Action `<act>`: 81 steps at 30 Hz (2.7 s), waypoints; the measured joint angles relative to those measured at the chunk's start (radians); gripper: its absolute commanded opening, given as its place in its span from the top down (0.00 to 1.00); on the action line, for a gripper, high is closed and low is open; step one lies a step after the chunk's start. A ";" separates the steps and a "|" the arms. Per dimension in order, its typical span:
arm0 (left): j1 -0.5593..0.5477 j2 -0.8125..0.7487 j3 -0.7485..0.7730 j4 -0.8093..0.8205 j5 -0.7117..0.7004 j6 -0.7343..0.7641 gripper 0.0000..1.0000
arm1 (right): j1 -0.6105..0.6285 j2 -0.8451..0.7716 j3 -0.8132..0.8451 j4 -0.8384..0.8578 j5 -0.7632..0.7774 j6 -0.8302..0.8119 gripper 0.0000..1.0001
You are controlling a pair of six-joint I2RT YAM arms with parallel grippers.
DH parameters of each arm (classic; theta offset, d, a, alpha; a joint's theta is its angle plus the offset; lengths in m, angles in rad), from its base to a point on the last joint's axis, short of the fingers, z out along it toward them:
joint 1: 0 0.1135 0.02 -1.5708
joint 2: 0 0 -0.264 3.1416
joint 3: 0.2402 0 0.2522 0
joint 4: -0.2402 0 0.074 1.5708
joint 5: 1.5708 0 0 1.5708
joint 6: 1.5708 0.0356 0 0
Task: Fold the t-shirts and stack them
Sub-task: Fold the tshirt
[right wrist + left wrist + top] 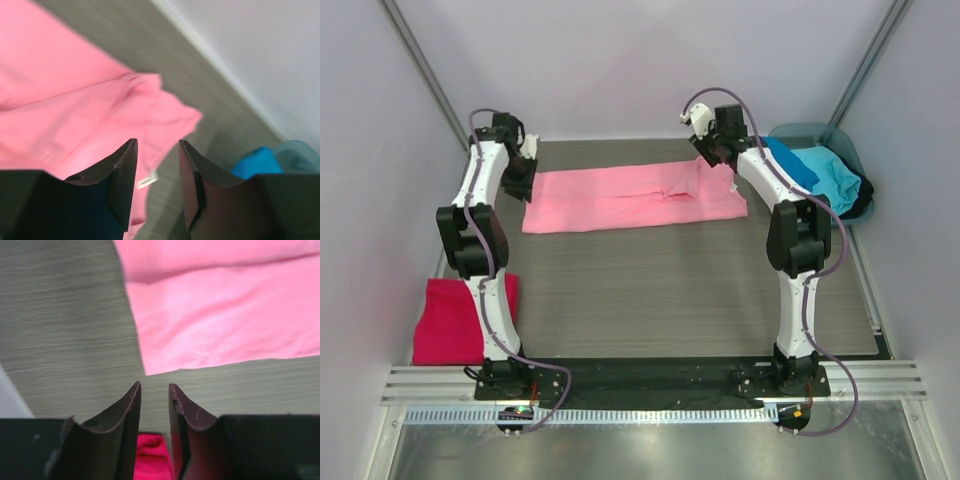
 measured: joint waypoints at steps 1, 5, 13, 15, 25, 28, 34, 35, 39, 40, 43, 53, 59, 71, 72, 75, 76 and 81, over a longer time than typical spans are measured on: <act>-0.005 0.000 -0.019 0.006 0.011 -0.001 0.77 | 0.000 -0.006 -0.003 -0.042 -0.047 0.009 0.58; -0.018 0.050 -0.076 0.021 0.046 -0.005 0.79 | 0.002 -0.001 -0.003 -0.220 -0.190 0.040 0.57; -0.019 0.163 -0.072 0.028 0.055 -0.005 0.80 | 0.005 0.050 0.016 -0.330 -0.279 0.063 0.55; -0.019 0.171 -0.072 0.028 0.055 -0.004 0.80 | 0.006 0.078 0.030 -0.348 -0.287 0.063 0.55; -0.019 0.171 -0.074 0.034 0.051 -0.005 0.80 | 0.006 0.193 0.116 -0.383 -0.288 0.066 0.59; -0.019 0.171 -0.075 0.035 0.048 -0.005 0.79 | 0.006 0.213 0.142 -0.387 -0.291 0.069 0.67; -0.019 0.171 -0.081 0.039 0.039 -0.005 0.79 | 0.006 0.215 0.163 -0.404 -0.320 0.077 0.99; -0.019 0.171 -0.082 0.039 0.038 -0.005 0.79 | 0.006 0.215 0.168 -0.406 -0.327 0.080 0.99; -0.019 0.171 -0.083 0.039 0.032 -0.005 0.79 | 0.011 0.215 0.198 -0.415 -0.351 0.084 0.99; -0.019 0.171 -0.083 0.039 0.032 -0.005 0.79 | 0.013 0.216 0.214 -0.417 -0.357 0.085 0.99; -0.019 0.171 -0.091 0.041 0.029 -0.003 0.76 | 0.026 0.248 0.320 -0.417 -0.362 0.098 0.96; -0.026 -0.002 -0.169 0.039 0.071 0.252 0.45 | 0.098 0.280 0.402 -0.266 -0.294 0.180 0.50; -0.071 -0.132 -0.226 0.022 0.028 0.513 0.48 | 0.089 0.130 0.149 -0.254 -0.281 0.192 0.50; -0.101 0.043 -0.227 -0.037 0.005 0.645 0.49 | 0.079 -0.032 -0.008 -0.230 -0.251 0.189 0.50; -0.102 0.051 -0.226 -0.037 0.003 0.646 0.50 | 0.079 -0.040 -0.018 -0.228 -0.248 0.189 0.50; -0.103 0.068 -0.223 -0.037 -0.005 0.649 0.53 | 0.079 -0.060 -0.045 -0.225 -0.240 0.188 0.50; -0.103 0.075 -0.220 -0.035 -0.011 0.649 0.53 | 0.079 -0.065 -0.053 -0.225 -0.237 0.188 0.50; -0.103 0.096 -0.232 0.001 -0.058 0.652 0.69 | 0.078 -0.089 -0.090 -0.223 -0.224 0.182 0.50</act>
